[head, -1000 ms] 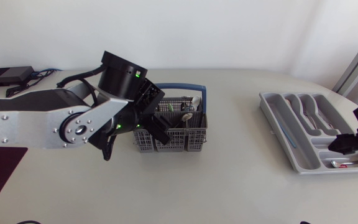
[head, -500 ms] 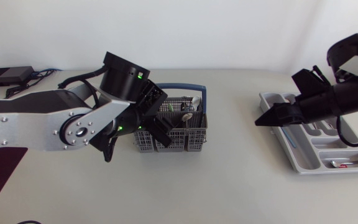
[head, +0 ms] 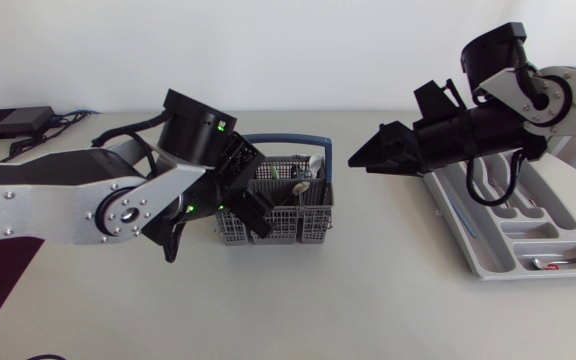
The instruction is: Sort the cutlery from the basket into the organizer compartments.
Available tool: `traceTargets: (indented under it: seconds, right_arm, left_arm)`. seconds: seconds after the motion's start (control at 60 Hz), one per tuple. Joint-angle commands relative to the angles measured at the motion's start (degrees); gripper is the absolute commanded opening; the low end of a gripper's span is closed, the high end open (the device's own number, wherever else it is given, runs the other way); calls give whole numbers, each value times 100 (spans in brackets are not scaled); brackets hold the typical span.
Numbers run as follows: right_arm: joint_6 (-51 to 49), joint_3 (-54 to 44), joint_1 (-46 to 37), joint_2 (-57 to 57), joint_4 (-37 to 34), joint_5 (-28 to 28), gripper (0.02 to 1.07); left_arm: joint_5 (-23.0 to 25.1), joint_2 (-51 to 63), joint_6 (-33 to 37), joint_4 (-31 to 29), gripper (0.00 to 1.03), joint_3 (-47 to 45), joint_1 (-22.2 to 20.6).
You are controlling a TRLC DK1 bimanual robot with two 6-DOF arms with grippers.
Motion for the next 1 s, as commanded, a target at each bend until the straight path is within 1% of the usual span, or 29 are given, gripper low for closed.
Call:
traceTargets:
  seconds: [0.0, 0.05, 0.117, 0.267, 0.517, 0.583, 0.65, 0.817, 0.9, 0.983]
  right_arm:
    - [466, 112, 286, 280, 164, 107, 70]
    - [642, 138, 444, 394, 235, 283, 70]
    - [817, 208, 646, 570, 287, 362, 70]
    - [1090, 375, 910, 913, 366, 740, 70]
    - [1556, 630, 1578, 1361, 454, 1847, 70]
    - [1644, 683, 1684, 1440, 472, 2005, 70]
    - [1802, 709, 1736, 1528, 586, 2128, 62]
    - [2066, 832, 1833, 1836, 735, 2401, 62]
    - [2171, 894, 1938, 1950, 744, 2726, 62]
    - [2224, 947, 1956, 2055, 788, 2770, 62]
  left_arm:
    - [28, -47, 132, 80, 68, -145, 53]
    - [28, -29, 141, 98, 68, -145, 70]
    - [36, -21, 150, 107, 68, -145, 88]
    - [45, 41, 194, 159, 68, -145, 141]
    - [133, 164, 273, 256, 68, -145, 290]
    - [195, 199, 282, 291, 68, -145, 334]
    - [203, 234, 282, 326, 68, -154, 351]
    - [247, 287, 299, 397, 68, -171, 395]
    - [282, 287, 317, 423, 68, -198, 431]
    - [309, 287, 334, 476, 68, -242, 466]
